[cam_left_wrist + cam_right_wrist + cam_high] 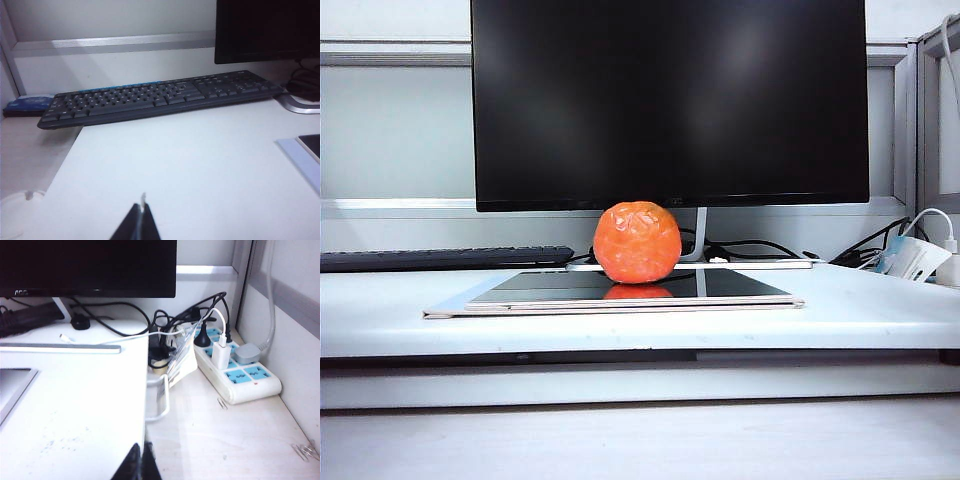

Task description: Place the orange on the center of the mirror.

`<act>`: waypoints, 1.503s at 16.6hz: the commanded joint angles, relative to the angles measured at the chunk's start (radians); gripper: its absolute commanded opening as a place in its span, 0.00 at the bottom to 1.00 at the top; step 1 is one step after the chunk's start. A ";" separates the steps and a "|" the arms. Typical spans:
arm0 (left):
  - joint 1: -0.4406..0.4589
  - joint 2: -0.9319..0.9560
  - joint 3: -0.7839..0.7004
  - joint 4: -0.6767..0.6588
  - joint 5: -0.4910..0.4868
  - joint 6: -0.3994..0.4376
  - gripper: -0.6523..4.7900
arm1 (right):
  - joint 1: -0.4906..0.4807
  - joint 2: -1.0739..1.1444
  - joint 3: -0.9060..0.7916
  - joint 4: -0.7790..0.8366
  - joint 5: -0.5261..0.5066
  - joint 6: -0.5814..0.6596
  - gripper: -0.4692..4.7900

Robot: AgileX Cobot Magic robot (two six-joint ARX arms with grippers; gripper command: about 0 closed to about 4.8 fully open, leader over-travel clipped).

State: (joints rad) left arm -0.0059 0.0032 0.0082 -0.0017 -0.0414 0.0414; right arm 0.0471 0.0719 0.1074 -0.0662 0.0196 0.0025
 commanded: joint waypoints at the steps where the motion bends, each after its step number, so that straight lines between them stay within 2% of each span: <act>1: 0.001 0.000 0.002 0.009 0.003 0.004 0.11 | 0.000 -0.045 -0.053 0.085 0.003 0.005 0.08; 8: 0.000 0.000 0.002 0.009 0.003 0.004 0.11 | 0.001 -0.069 -0.089 0.149 0.000 0.059 0.08; 25: 0.000 0.000 0.002 0.009 0.003 0.004 0.11 | 0.000 -0.069 -0.090 0.145 0.003 0.057 0.08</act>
State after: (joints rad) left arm -0.0059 0.0032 0.0082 -0.0017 -0.0414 0.0414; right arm 0.0471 0.0025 0.0158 0.0620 0.0223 0.0566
